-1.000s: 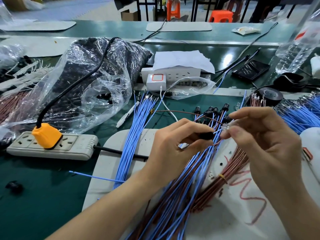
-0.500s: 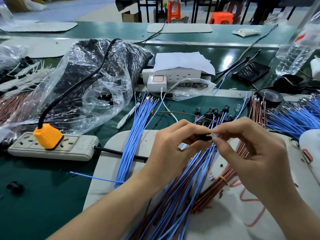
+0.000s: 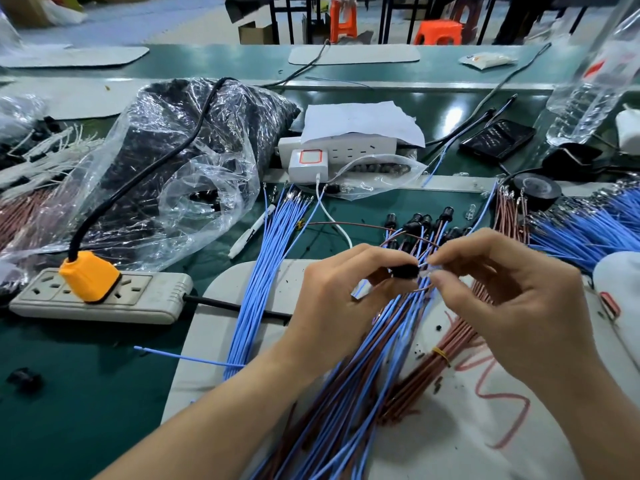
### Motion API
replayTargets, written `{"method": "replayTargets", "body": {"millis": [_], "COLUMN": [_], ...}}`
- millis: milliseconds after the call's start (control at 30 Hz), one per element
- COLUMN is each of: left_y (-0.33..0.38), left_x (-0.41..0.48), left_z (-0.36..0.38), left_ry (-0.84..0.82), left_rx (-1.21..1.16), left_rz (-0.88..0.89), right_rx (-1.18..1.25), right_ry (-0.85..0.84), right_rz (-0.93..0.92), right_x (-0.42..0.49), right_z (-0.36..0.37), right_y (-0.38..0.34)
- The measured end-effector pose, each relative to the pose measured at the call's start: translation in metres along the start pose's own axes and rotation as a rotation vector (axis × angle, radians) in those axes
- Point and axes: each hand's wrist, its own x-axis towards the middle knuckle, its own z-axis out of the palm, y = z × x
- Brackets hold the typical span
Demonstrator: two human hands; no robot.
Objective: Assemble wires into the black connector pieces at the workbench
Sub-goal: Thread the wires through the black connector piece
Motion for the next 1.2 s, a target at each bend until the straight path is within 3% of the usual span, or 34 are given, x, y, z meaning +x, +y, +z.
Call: {"method": "replayTargets", "body": {"millis": [167,367,600,833,933,1067,1200], "left_y": [0.002,0.002,0.001,-0.001,-0.003,-0.002,0.001], "left_x": [0.002,0.001,0.001,0.0,0.0,0.0,0.0], "left_z": [-0.002,-0.002,-0.003,-0.003,-0.002,-0.001,-0.001], "left_ry": [0.026,-0.013,-0.025,-0.069,-0.089,-0.135,-0.166], "left_rx": [-0.031,-0.058,0.024,0.128,0.16,0.149,-0.106], "left_rz": [-0.017,-0.016,-0.006,0.041,0.06,0.087,-0.162], "right_rx": [0.102,0.104,-0.261,-0.352,-0.261,0.061,0.316], "right_ry": [0.105,0.038,-0.029,-0.098,-0.147,-0.212,-0.231], "right_rz": [0.012,-0.006,-0.193,-0.198,-0.081,0.164,0.333], "right_x": [0.001,-0.003,-0.002,0.0,0.001,0.003,0.005], "right_z": [-0.001,0.007,0.006,0.003,-0.002,-0.008,-0.01], "right_y": [-0.004,-0.003,0.0,0.001,0.001,-0.001,0.0]}}
